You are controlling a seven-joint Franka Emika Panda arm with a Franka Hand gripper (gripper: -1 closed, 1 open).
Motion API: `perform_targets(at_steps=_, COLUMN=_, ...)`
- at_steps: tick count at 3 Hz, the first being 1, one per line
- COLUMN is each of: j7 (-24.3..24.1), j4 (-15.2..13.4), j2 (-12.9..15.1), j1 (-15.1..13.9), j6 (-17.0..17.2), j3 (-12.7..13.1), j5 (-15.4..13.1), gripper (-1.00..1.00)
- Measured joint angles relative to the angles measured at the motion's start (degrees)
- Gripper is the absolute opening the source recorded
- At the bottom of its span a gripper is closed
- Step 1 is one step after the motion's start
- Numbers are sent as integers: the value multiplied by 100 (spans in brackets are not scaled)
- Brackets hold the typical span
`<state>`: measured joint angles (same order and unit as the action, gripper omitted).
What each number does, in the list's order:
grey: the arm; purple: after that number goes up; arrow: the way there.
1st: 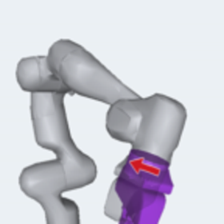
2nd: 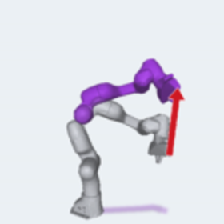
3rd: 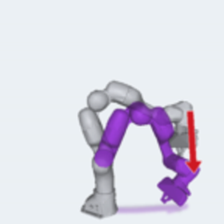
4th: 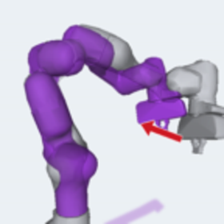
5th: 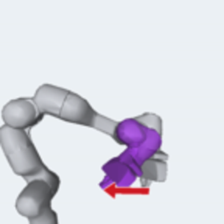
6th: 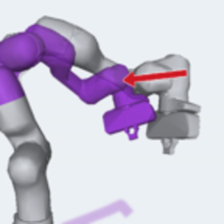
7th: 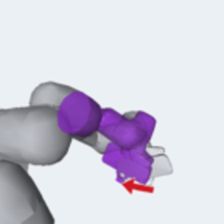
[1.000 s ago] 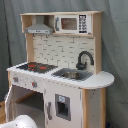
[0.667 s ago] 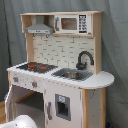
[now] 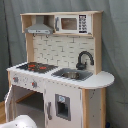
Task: Play with the kitchen
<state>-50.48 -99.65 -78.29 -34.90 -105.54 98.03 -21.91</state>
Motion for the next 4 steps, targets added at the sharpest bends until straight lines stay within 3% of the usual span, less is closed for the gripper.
perform_targets(at_steps=2, j7=1455, j4=218, j2=60, j1=56, j6=-9, j3=-477, j5=53, gripper=100)
perform_targets(at_steps=4, j7=2752, j4=246, j2=262, j1=184, j6=-9, j3=-810, j5=93, gripper=100)
